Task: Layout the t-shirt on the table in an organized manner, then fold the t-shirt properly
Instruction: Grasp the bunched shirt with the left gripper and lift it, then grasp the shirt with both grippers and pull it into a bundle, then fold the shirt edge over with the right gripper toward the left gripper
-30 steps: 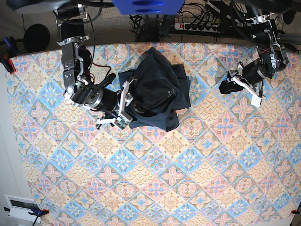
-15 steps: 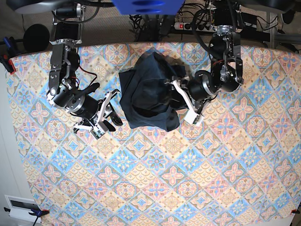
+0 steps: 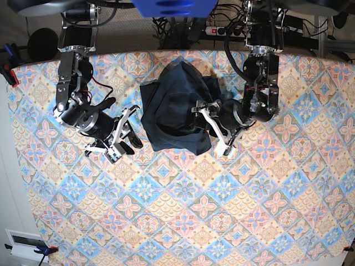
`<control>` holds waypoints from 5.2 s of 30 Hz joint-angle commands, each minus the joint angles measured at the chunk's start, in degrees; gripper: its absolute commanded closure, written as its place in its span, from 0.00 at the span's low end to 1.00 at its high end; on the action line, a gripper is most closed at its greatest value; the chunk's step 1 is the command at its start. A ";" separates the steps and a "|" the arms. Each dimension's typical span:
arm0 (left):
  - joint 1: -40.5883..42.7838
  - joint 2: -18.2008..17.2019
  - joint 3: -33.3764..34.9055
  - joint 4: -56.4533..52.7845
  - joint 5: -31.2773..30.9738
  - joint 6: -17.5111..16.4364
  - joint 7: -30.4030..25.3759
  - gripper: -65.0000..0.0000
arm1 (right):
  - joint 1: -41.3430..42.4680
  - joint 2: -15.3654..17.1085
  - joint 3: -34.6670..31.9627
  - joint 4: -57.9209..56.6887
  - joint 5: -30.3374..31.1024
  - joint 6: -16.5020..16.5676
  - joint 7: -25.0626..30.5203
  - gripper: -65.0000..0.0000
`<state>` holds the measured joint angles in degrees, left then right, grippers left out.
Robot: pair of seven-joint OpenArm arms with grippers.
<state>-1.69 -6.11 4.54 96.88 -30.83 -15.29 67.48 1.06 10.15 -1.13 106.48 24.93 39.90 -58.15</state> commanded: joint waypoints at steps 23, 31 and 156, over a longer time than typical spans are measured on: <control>6.84 -1.58 -23.57 -1.89 -27.85 -0.93 -4.58 1.00 | 1.09 0.09 -2.00 0.56 0.96 0.10 1.40 0.76; 7.45 -4.04 -22.51 -13.67 -28.03 -0.76 -4.49 0.95 | 0.83 0.35 -8.24 0.56 0.87 0.10 1.58 0.76; 25.56 -6.33 -15.57 5.49 0.90 -0.93 -11.62 0.74 | 19.47 -13.80 -37.25 -32.94 -23.57 0.10 12.74 0.93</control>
<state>23.79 -12.08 -10.96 102.15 -31.09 -16.80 55.07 19.20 -3.29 -38.41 72.66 0.56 39.86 -46.13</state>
